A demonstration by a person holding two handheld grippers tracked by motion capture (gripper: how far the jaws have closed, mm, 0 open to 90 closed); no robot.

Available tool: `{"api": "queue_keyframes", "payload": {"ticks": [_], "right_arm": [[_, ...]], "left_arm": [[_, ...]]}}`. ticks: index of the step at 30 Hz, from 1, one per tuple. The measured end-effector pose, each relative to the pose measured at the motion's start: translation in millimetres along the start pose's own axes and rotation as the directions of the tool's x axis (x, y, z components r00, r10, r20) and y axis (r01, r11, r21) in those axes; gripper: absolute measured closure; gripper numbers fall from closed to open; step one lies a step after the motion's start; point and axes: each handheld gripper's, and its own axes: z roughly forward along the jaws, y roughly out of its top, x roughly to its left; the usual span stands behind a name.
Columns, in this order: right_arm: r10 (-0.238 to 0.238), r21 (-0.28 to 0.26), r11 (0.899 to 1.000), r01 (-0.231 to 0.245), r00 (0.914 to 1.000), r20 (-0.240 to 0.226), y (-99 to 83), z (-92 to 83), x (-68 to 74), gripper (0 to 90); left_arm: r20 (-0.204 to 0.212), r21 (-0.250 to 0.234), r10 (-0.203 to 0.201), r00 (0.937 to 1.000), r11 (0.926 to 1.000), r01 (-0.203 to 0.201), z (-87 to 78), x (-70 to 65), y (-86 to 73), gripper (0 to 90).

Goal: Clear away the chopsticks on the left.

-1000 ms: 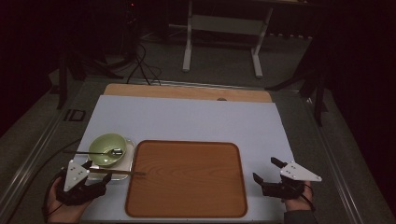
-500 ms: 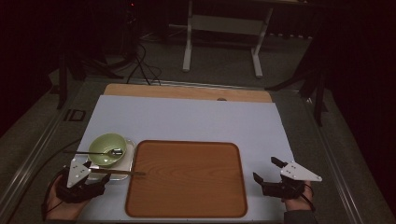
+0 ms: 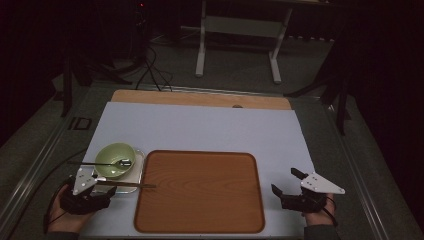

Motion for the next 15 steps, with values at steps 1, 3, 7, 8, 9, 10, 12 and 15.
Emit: {"api": "queue_keyframes", "payload": {"ticks": [1,3,7,8,9,10,12,15], "right_arm": [[-0.001,0.001,1.0,0.001,1.0,0.0,0.0,0.1,0.0,10.7],[0.0,0.003,1.0,0.0,1.0,0.001,-0.1,0.3,0.0,10.7],[0.003,0.007,1.0,-0.003,1.0,0.006,-0.2,0.6,0.0,10.8],[0.004,0.008,1.0,-0.004,1.0,0.007,-0.2,0.5,0.0,10.8],[0.004,0.008,1.0,-0.004,1.0,0.009,-0.3,0.5,-0.2,10.8],[0.004,0.008,1.0,-0.004,1.0,0.009,-0.3,0.5,-0.2,10.8],[0.004,0.008,1.0,-0.004,1.0,0.008,-0.3,0.5,-0.4,10.8],[0.004,0.008,1.0,-0.004,1.0,0.008,-0.3,0.5,-0.3,10.8]], "left_arm": [[0.001,0.004,0.002,1.0,1.0,-0.002,1.3,0.5,-0.3,25.9],[0.006,0.012,0.003,1.0,0.9999,-0.003,3.2,2.0,-0.9,25.9],[0.015,0.022,-0.002,0.9999,0.9997,0.002,5.4,5.4,-2.4,26.9],[0.019,0.022,-0.003,0.9998,0.9998,0.002,5.4,6.2,-2.6,27.1],[0.02,0.022,-0.003,0.9998,0.9998,0.002,5.5,6.2,-2.6,27.9],[0.021,0.024,0.0,0.9998,0.9997,0.0,5.8,6.1,-2.6,28.1],[0.024,0.029,0.003,0.9997,0.9996,-0.004,6.7,5.4,-2.6,28.2],[0.03,0.033,0.021,0.9993,0.9992,-0.022,7.4,3.5,-2.1,28.1]]}}
